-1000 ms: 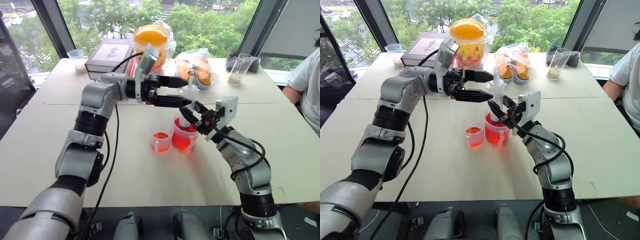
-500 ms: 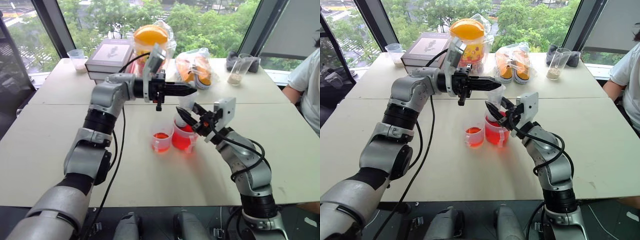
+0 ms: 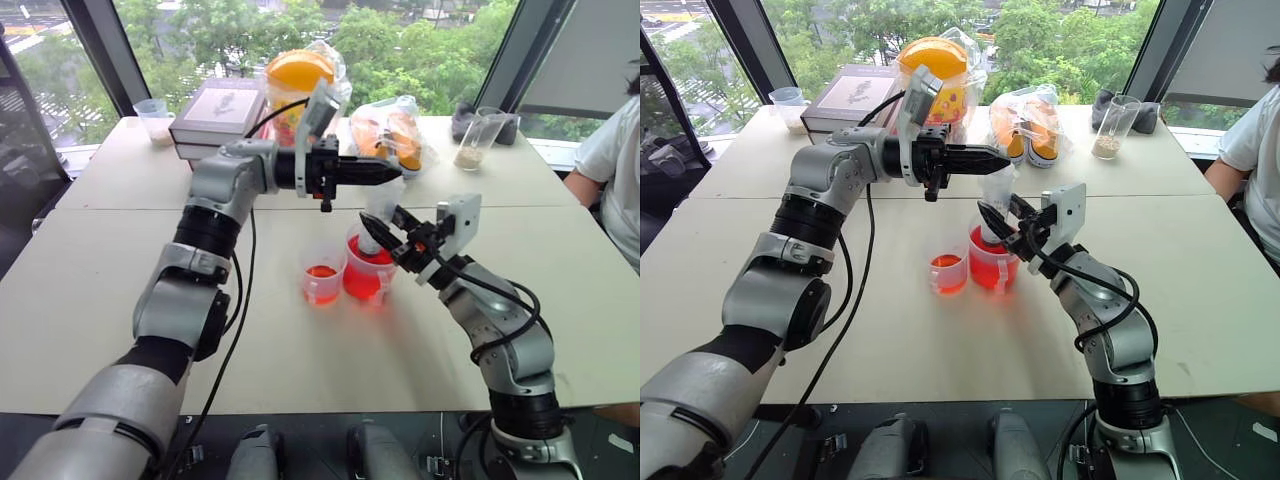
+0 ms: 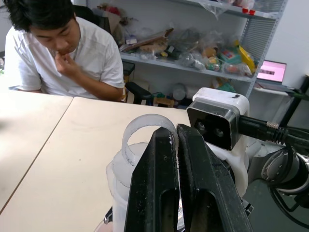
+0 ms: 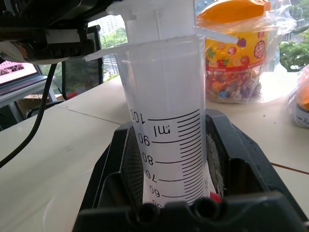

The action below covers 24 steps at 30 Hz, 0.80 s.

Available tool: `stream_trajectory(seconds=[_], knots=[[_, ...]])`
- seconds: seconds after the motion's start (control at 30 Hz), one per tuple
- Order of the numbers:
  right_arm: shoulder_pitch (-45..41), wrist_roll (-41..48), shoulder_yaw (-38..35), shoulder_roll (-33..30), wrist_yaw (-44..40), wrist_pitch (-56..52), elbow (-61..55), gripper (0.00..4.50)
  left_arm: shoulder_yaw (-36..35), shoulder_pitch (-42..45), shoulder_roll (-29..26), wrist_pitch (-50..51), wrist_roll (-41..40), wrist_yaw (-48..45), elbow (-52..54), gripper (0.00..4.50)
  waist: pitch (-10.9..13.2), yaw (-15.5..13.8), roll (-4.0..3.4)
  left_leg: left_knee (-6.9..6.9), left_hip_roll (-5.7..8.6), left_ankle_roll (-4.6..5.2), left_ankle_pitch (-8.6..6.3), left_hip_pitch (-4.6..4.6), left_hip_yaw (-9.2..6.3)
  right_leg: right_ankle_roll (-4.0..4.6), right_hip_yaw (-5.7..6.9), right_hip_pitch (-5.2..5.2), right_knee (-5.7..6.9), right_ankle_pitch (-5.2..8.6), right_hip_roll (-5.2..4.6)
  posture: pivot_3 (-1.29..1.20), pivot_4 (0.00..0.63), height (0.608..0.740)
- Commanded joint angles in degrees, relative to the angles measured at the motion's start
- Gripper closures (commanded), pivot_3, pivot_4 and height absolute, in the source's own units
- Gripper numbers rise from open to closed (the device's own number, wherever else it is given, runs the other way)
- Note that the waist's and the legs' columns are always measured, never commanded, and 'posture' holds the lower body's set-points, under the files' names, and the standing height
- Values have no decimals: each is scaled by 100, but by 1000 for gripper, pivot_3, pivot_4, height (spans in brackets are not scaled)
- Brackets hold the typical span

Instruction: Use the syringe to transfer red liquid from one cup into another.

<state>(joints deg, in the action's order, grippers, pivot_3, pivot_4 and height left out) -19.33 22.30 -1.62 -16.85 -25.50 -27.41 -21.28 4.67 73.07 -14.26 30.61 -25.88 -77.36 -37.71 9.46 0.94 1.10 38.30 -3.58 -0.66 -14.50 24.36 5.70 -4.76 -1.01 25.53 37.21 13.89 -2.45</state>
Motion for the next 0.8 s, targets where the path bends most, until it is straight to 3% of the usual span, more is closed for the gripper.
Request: stream_trajectory(seconds=[0.03, 0.8], knots=[[226, 10, 180, -98, -57, -293, 46, 3102, -490, 554, -66, -364, -216, 2, 157, 4449, 0, -4, 0, 0, 0, 0, 0, 0, 0, 0, 0, 0, 0, 0, 0, 0, 150, 740], [-70, 183, -84, -323, 55, -513, -453, 3102, -464, 549, -87, -593, -128, -102, -69, 4449, 0, -5, 0, 0, 0, 0, 0, 0, 0, 0, 0, 0, 0, 0, -1, 0, 150, 740]])
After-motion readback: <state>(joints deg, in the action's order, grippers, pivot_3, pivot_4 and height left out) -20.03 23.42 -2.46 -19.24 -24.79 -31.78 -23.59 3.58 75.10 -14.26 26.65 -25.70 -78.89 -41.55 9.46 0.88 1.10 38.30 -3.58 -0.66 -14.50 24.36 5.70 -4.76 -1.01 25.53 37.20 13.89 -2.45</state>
